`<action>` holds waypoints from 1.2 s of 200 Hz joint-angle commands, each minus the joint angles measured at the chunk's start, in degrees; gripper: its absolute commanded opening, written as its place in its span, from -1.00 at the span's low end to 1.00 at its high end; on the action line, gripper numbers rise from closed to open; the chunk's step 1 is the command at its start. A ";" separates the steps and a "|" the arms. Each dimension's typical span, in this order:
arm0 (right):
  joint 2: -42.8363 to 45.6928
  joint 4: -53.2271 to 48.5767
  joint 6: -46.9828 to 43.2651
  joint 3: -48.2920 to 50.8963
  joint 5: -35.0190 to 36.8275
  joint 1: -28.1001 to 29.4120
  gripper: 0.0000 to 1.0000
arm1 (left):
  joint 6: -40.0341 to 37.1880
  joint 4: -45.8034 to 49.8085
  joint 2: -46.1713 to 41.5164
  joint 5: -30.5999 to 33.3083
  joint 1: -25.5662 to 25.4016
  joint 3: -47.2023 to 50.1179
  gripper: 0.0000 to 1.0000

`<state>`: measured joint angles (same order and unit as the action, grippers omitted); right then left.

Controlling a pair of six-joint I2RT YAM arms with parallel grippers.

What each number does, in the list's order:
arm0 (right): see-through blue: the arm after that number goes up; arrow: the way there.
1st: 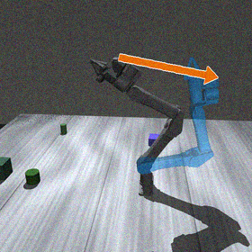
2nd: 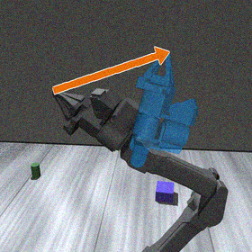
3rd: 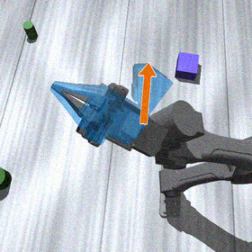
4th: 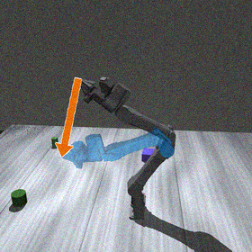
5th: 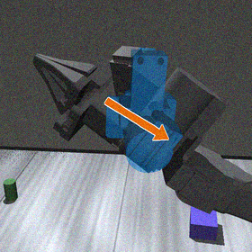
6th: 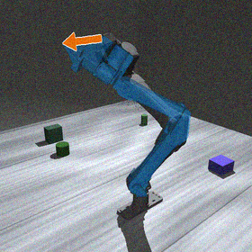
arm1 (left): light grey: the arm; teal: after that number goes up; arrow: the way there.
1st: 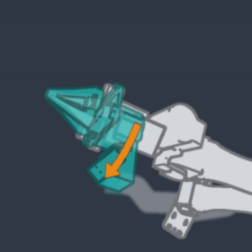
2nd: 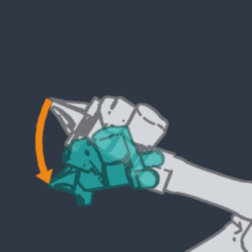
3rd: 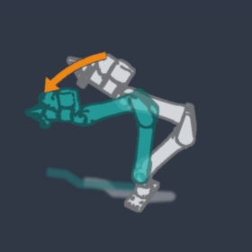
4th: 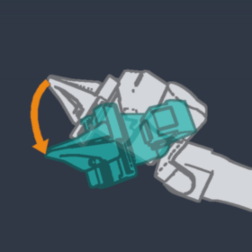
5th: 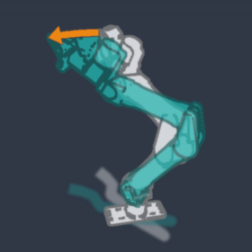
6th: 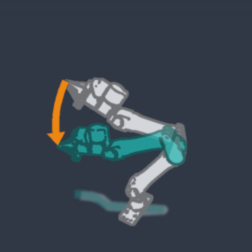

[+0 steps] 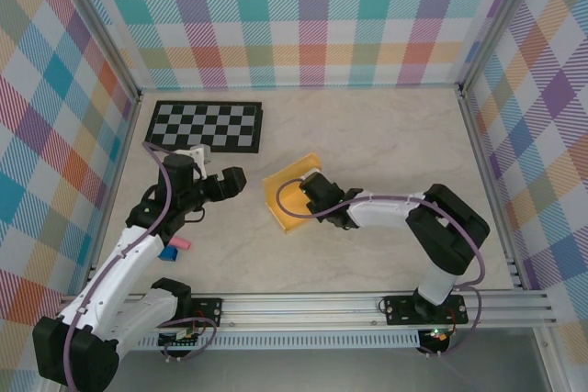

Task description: Fold the paper box

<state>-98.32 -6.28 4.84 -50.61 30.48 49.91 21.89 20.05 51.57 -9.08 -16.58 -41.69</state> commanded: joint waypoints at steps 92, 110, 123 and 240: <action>-7.17 -22.29 20.08 -3.83 16.80 2.49 -1.00 | 3.09 1.73 -0.77 2.48 0.85 2.52 0.93; -5.26 -22.93 24.14 -2.37 16.90 2.48 -0.98 | 3.83 1.23 -1.23 2.43 0.82 3.36 0.93; -4.09 -24.23 26.36 -2.52 16.71 2.52 -0.89 | 4.01 1.09 -1.22 2.11 0.85 3.70 0.93; 6.48 -25.46 33.44 -2.19 3.78 -0.13 -0.36 | 4.73 -3.00 2.67 -0.73 0.85 4.69 0.93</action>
<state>-95.85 -30.72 35.79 -54.43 39.20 50.15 25.98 19.31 54.06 -8.14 -16.56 -37.69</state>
